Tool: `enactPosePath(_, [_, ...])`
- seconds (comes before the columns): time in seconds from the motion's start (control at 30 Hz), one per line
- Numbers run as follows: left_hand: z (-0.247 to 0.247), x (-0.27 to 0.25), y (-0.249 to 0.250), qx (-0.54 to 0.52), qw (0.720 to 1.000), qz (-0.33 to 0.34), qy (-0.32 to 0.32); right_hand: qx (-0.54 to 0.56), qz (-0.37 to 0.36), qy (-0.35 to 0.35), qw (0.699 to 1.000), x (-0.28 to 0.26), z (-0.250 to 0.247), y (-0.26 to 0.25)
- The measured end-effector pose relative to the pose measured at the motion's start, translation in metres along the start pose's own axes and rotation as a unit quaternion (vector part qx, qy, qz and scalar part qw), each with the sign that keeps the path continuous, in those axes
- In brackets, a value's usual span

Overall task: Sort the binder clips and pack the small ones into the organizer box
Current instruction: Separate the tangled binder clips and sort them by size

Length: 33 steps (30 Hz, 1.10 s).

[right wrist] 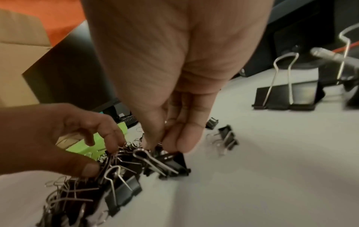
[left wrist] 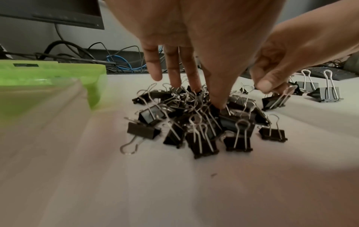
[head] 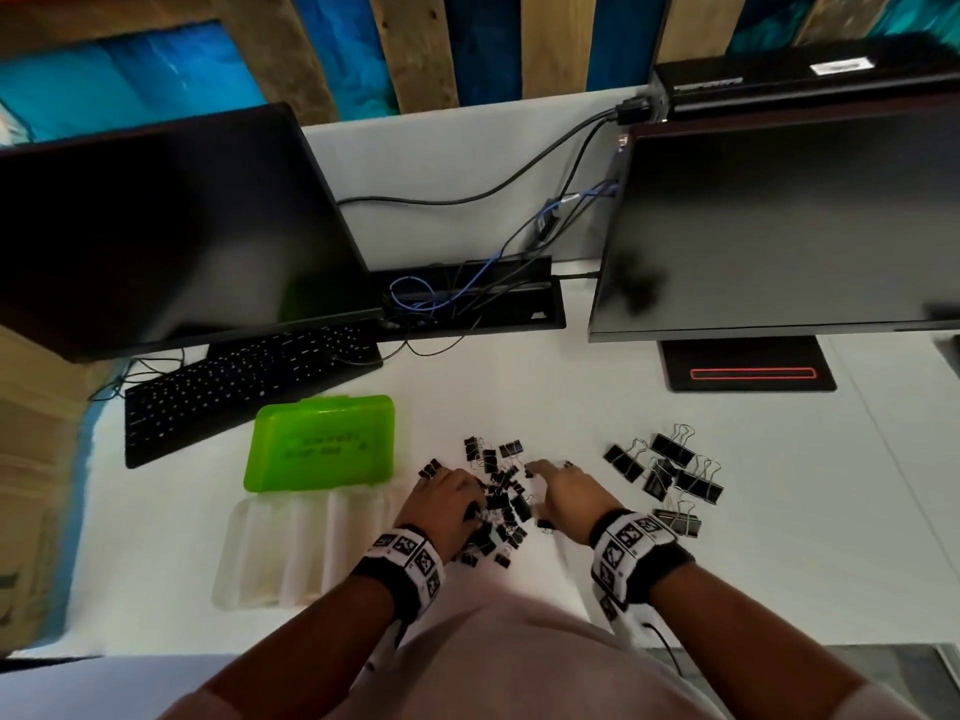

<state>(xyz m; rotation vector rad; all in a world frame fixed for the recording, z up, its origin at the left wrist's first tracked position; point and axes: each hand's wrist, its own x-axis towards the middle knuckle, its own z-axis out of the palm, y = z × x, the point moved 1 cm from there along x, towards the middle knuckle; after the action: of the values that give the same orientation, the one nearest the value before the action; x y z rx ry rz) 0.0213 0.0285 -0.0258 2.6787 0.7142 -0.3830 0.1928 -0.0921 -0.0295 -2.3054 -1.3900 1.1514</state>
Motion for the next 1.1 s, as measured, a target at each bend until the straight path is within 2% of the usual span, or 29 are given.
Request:
enactPosePath(0.1, [-0.003, -0.003, -0.002, -0.008, 1.000, -0.014, 0.011, 0.005, -0.004, -0.005, 1.000, 0.006, 0.001, -0.012])
enactPosePath(0.23, [-0.002, -0.008, -0.009, -0.001, 0.999, -0.035, -0.009, 0.018, 0.009, 0.010, 1.000, 0.002, 0.001, -0.011])
enactPosePath(0.33, [-0.001, -0.009, -0.014, -0.014, 0.999, -0.040, -0.021, -0.063, 0.010, 0.004, 0.998, -0.005, -0.001, -0.013])
enactPosePath(0.43, [-0.006, -0.010, -0.016, -0.021, 0.999, -0.045, 0.008, -0.141, -0.020, 0.007, 0.990, -0.005, 0.003, -0.024])
enactPosePath(0.5, [-0.007, -0.013, -0.013, -0.021, 0.999, -0.042, 0.028, -0.153, -0.023, 0.011, 0.988, -0.002, 0.006, -0.029])
enactPosePath(0.67, [0.000, -0.010, 0.011, -0.029, 0.995, 0.095, -0.010, -0.094, 0.046, 0.023, 0.994, -0.005, 0.005, -0.023])
enactPosePath(0.8, [0.001, -0.003, 0.020, -0.016, 0.997, 0.068, -0.018, -0.073, 0.073, 0.039, 0.994, -0.022, 0.005, 0.000])
enactPosePath(0.97, [-0.006, 0.004, 0.015, -0.024, 0.998, 0.032, 0.042, -0.004, 0.099, 0.051, 0.994, -0.047, 0.003, 0.019])
enactPosePath(1.1, [-0.017, 0.005, 0.015, -0.055, 0.994, 0.037, 0.092, 0.038, 0.112, 0.082, 0.990, -0.069, 0.006, 0.037])
